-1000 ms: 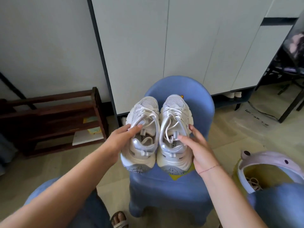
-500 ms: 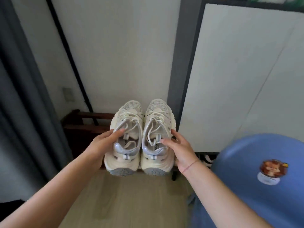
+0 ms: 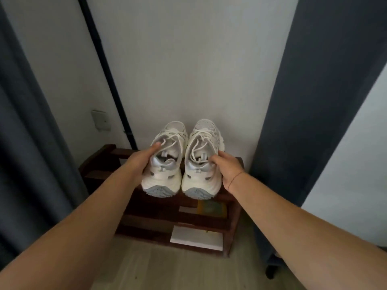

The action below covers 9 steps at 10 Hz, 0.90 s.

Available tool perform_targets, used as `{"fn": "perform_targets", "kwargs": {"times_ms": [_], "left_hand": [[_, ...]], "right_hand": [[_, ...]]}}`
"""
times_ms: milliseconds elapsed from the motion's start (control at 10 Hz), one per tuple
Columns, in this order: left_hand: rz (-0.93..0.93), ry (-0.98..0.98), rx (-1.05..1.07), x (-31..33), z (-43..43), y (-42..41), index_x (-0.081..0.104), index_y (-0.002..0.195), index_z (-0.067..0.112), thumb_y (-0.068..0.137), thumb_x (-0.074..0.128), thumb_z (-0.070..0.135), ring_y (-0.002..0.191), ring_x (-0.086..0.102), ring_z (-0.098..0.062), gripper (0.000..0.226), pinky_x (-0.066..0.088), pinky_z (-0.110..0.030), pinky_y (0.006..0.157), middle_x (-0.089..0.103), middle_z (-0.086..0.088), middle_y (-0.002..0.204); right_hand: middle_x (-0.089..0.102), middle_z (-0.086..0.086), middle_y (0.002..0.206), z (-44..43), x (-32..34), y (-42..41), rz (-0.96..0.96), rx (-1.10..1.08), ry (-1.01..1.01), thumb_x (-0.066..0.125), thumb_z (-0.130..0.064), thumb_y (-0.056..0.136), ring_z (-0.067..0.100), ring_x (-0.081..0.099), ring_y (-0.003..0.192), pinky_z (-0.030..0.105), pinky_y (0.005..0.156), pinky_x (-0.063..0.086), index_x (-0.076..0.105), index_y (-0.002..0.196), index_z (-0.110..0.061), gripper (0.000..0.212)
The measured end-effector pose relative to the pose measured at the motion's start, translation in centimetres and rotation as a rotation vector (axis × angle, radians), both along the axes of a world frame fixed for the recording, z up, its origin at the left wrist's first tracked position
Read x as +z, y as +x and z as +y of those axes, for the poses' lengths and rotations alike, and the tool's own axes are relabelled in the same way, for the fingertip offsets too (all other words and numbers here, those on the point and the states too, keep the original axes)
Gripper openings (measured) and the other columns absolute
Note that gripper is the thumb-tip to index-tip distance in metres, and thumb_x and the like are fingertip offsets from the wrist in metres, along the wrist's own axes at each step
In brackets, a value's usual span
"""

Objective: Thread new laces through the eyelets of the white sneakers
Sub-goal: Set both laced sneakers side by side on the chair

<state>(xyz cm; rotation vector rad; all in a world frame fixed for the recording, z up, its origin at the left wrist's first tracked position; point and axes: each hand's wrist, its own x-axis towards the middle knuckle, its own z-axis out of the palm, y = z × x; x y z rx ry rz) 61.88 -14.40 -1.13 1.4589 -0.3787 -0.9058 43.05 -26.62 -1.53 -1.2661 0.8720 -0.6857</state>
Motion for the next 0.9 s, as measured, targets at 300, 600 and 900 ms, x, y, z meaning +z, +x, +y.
{"fn": "perform_targets", "kwargs": {"times_ms": [300,600,900], "left_hand": [[0.121,0.002,0.067,-3.1,-3.4,1.2,0.07,0.083,0.011,0.089,0.058,0.038,0.074,0.065,-0.023,0.03,0.055,-0.036,0.078,0.072,-0.007,0.068],[0.052,0.01,0.043,-3.6,-4.3,0.2,0.07,0.098,0.013,0.095,0.035,0.062,0.094,0.067,-0.026,0.06,0.052,-0.038,0.089,0.072,-0.013,0.098],[0.069,-0.013,0.113,-2.2,-3.1,-1.7,0.067,0.088,0.015,0.093,0.036,0.064,0.099,0.064,-0.028,0.058,0.049,-0.041,0.097,0.069,-0.013,0.101]], "right_hand": [[0.062,0.005,0.079,-2.4,-2.3,0.4,0.086,-0.084,0.123,0.057,-0.016,0.09,0.02,0.058,0.077,0.039,0.088,0.051,0.059,0.076,-0.014,0.014],[0.065,0.001,0.102,-3.9,-2.7,-0.2,0.221,0.042,0.027,0.05,-0.046,0.093,0.018,0.059,0.097,0.038,0.097,0.046,0.062,0.105,-0.016,0.034],[0.06,-0.006,0.087,-1.3,-0.9,-0.5,0.126,0.012,-0.048,0.032,-0.045,0.1,0.008,0.055,0.08,0.025,0.069,0.043,0.058,0.113,-0.018,0.04]]}}
